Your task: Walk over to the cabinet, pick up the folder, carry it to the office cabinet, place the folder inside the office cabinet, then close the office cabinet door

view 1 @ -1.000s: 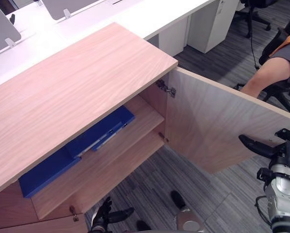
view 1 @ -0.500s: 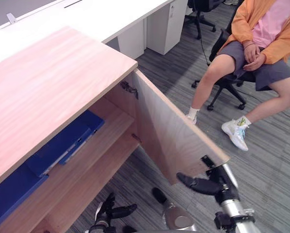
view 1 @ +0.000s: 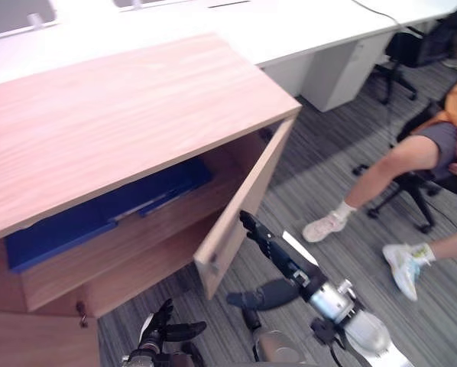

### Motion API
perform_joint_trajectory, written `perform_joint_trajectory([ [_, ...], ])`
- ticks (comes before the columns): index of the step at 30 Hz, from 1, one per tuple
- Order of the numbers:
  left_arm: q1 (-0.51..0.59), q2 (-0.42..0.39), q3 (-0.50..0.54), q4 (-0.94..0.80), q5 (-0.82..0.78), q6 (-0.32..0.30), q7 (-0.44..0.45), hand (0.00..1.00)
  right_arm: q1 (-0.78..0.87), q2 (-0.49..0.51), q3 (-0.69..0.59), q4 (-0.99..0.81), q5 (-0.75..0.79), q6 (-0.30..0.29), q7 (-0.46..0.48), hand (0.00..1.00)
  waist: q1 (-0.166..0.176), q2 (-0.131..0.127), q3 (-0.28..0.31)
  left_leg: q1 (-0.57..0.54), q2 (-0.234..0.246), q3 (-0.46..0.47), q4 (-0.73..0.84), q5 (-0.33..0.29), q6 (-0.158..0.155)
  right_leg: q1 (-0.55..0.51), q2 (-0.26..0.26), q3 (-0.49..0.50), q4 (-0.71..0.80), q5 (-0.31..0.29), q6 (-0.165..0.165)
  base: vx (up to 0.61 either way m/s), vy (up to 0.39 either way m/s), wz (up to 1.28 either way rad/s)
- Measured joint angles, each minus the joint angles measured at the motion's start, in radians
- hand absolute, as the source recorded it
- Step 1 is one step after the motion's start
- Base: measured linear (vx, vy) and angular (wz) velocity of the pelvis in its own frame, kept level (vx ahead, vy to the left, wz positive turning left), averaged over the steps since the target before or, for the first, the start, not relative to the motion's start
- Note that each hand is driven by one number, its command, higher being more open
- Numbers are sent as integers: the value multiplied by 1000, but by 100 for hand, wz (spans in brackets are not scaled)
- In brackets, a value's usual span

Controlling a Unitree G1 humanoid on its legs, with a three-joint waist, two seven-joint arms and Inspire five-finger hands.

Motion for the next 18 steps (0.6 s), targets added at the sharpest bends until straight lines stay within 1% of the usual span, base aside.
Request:
perform_joint_trajectory([
  [1, -5, -2, 0, 1, 0, 4, 3, 100, -64, 44, -7, 70, -9, -1, -31, 100, 13, 0, 0, -1, -11, -34, -21, 18, 3, 12, -8, -39, -4, -2, -3, 6, -22, 85],
  [3, -13, -4, 2, -1, 0, 5, 9, 100, -161, 103, -26, 184, -17, -3, -87, 100, 38, 1, -1, -3, -31, -90, -66, 56, 5, 24, -21, -99, -7, -9, -7, 2, -30, 88],
  [4, -15, -4, 2, -1, 0, 6, 13, 100, -184, 118, -35, 215, -17, -7, -102, 100, 43, 2, -2, -3, -38, -109, -81, 69, 6, 28, -25, -118, -8, -12, -7, -1, -42, 91],
  [5, -15, -5, 3, -1, -2, 8, 18, 100, -228, 146, -56, 273, -17, -13, -134, 100, 50, 4, -2, 0, -49, -144, -115, 97, 6, 37, -30, -157, -9, -18, -7, -2, -56, 96],
  [6, -10, -8, 15, -10, -3, 10, 26, 100, -218, 168, -93, 315, -17, -55, -171, 100, 59, 5, -2, 6, -58, -181, -158, 131, 5, 44, -36, -194, -9, -22, -10, -5, -46, 83],
  [7, -8, -9, 22, -10, -4, 11, 27, 100, -210, 169, -100, 319, -17, -60, -179, 100, 57, 5, -2, 10, -61, -186, -168, 138, 5, 45, -37, -199, -8, -22, -11, -30, -31, 57],
  [8, -6, -8, 31, -9, -10, 18, 31, 100, -212, 177, -121, 354, -17, -64, -197, 100, 57, 7, -2, 24, -66, -201, -207, 163, 0, 48, -39, -214, -7, -24, -9, -72, -24, 42],
  [9, -6, -10, 31, -9, -16, 20, 36, 100, -218, 177, -139, 384, -18, -66, -218, 100, 59, 14, -3, 32, -72, -224, -247, 191, -4, 51, -39, -238, -7, -34, -7, -89, -28, 50],
  [10, -6, -14, 32, -9, -21, 20, 37, 100, -223, 177, -149, 396, -18, -62, -225, 100, 60, 19, -5, 36, -75, -236, -269, 204, -3, 52, -38, -253, -7, -43, -8, -113, -30, 63],
  [11, -4, -25, 32, -9, -22, 20, 40, 100, -233, 180, -165, 425, -19, -64, -244, 100, 69, 31, -9, 44, -80, -263, -312, 231, 2, 55, -37, -280, -7, -45, -8, -87, -17, 55],
  [12, -1, -29, 32, -10, -22, 21, 43, 100, -239, 183, -173, 436, -18, -62, -251, 100, 71, 36, -10, 49, -82, -282, -331, 244, 0, 58, -37, -295, -8, -45, -9, -129, -2, 81],
  [13, 12, -37, 45, -24, -35, 25, 46, 100, -225, 206, -205, 449, -19, -71, -274, 100, 72, 42, -8, 40, -82, -319, -332, 250, -5, 70, -38, -331, -8, -49, -11, -98, 6, 63],
  [14, 17, -39, 50, -30, -48, 25, 50, 100, -223, 213, -210, 456, -19, -71, -279, 100, 73, 43, -8, 40, -83, -333, -332, 251, -6, 75, -37, -341, -8, -50, -12, -121, 5, 68],
  [17, 21, -51, 73, -44, -76, 25, 58, 100, -206, 231, -246, 521, -20, -66, -283, 100, 102, 52, -11, 25, -86, -396, -333, 252, -7, 99, -37, -396, -21, -54, -11, -76, -5, 58],
  [18, 36, -66, 92, -71, -99, 25, 59, 100, -186, 234, -266, 554, -21, -64, -282, 100, 116, 57, -15, 14, -90, -426, -333, 252, -8, 104, -40, -426, -21, -63, -9, -19, -7, 80],
])
